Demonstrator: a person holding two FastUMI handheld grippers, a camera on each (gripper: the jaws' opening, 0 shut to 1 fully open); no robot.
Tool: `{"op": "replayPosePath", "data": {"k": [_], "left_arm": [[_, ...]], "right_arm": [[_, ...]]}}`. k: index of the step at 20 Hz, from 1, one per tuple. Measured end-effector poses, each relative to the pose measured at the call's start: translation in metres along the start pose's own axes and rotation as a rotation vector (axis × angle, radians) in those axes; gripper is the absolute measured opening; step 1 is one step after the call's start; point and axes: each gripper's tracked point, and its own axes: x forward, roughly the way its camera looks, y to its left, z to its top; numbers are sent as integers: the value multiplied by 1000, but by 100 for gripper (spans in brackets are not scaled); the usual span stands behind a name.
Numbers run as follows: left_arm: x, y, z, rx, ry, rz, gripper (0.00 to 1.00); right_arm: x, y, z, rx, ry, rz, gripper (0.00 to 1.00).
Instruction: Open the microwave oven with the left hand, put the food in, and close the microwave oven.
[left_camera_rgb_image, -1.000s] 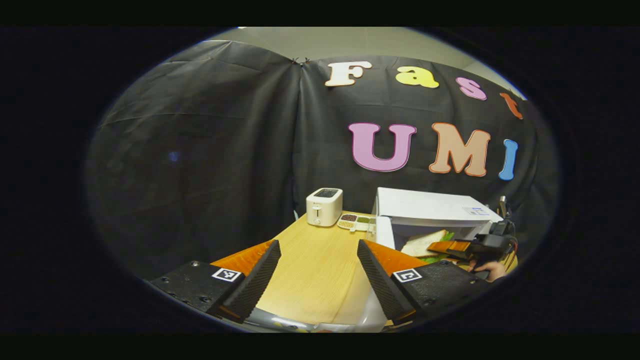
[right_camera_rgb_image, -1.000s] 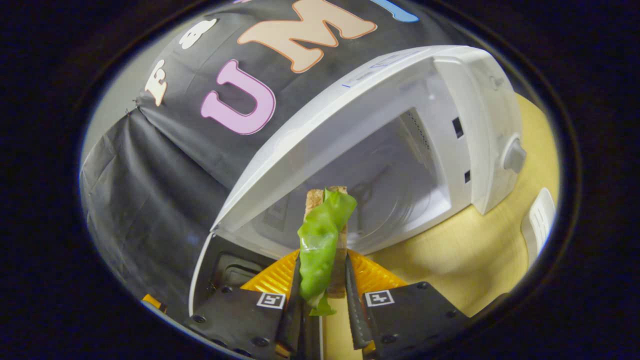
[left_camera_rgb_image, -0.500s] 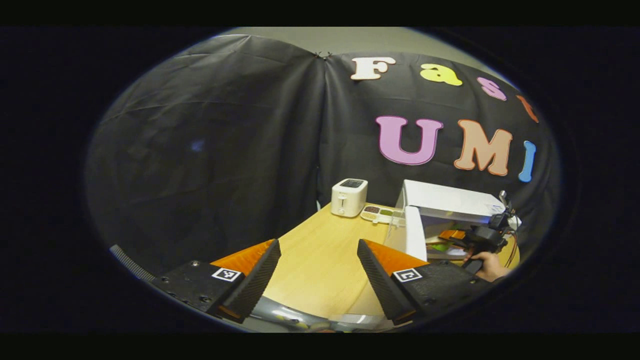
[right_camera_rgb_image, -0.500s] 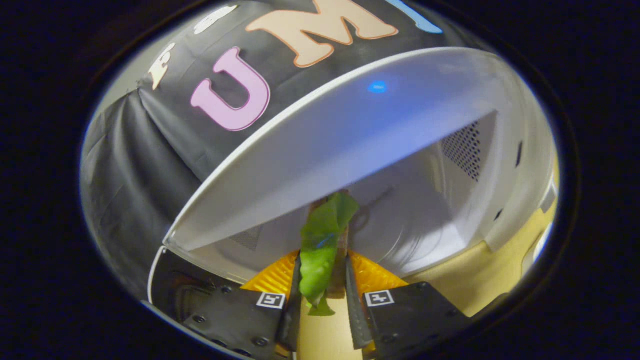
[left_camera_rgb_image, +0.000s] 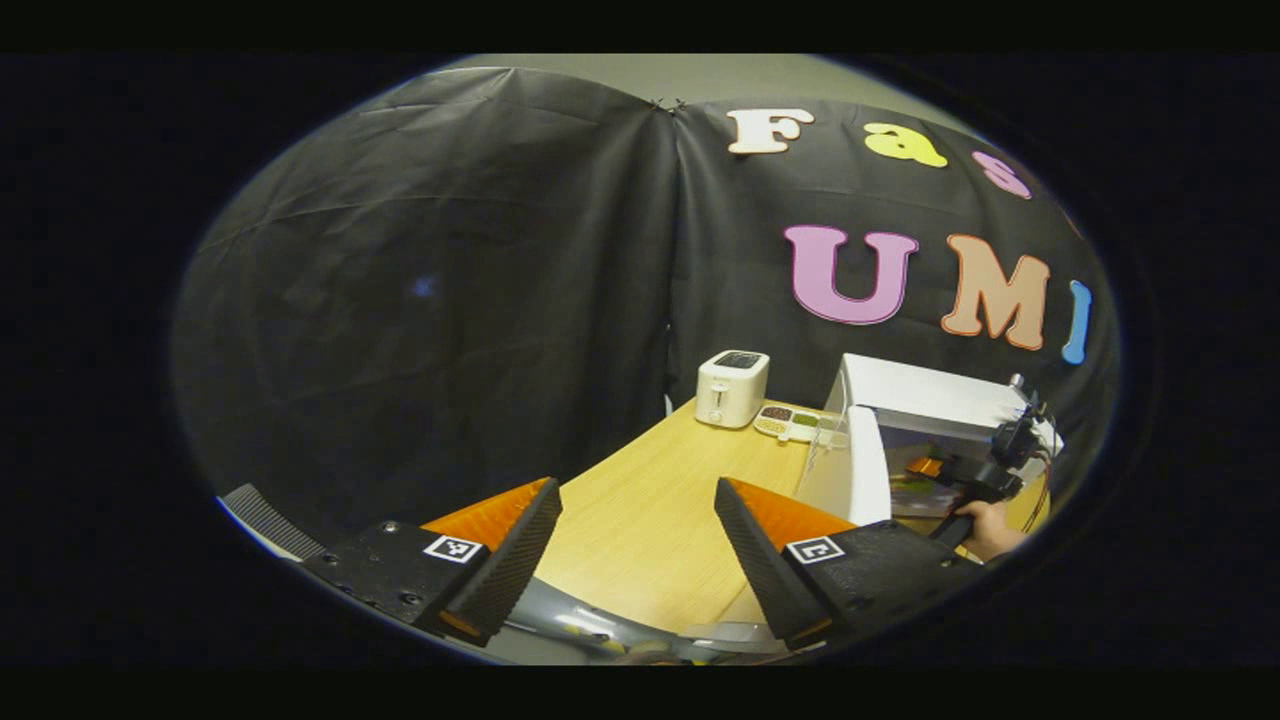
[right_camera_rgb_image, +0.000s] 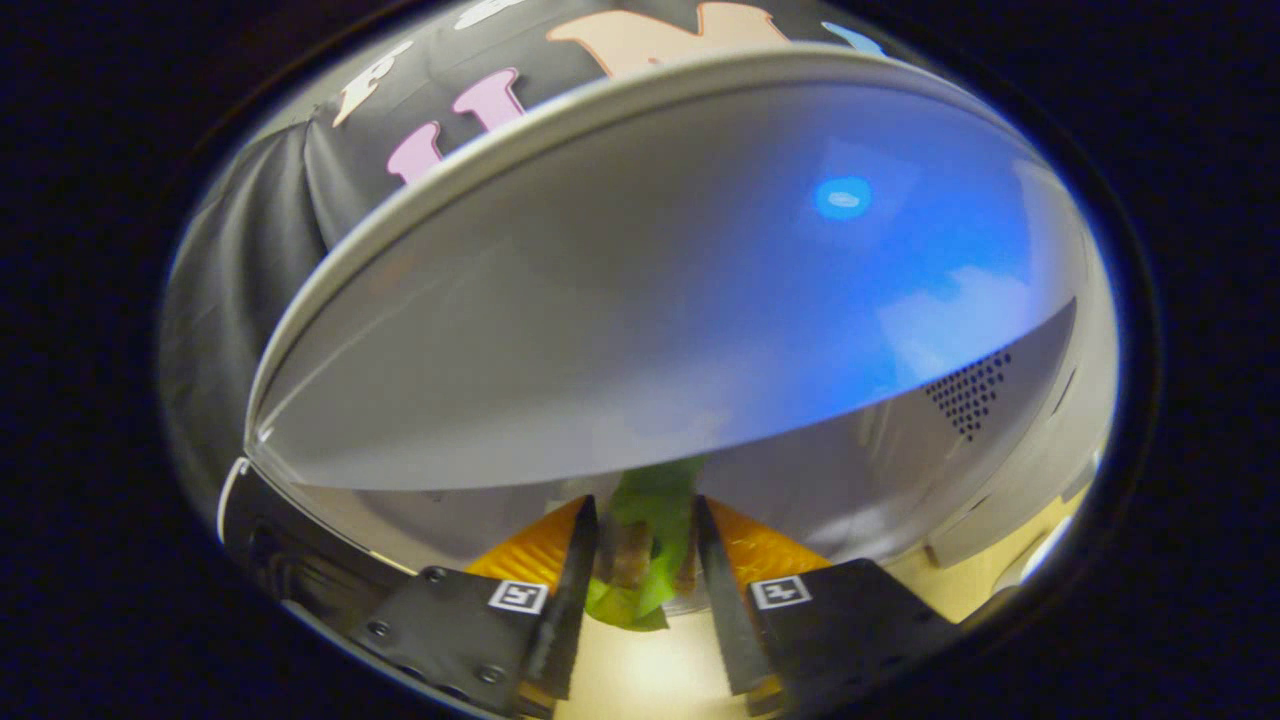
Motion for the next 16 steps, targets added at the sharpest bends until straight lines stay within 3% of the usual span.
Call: {"op": "replayPosePath", "data": {"k": [2,5,8,9,16], "left_arm": [[0,2,-3,0,6,0,94],[0,9,-7,2,14,9,91],[0,15,-13,-1,30,10,90],[1,15,-15,-2,39,6,90],[4,13,-35,38,91,-54,95]], "right_arm": [[-1,-5,-8,-58,21,7,59],[-14,-6,-9,-118,5,8,96],[-35,-4,-3,-139,-27,9,92],[-45,-4,0,-140,-35,9,98],[-118,-5,23,-151,-116,19,98]]}}
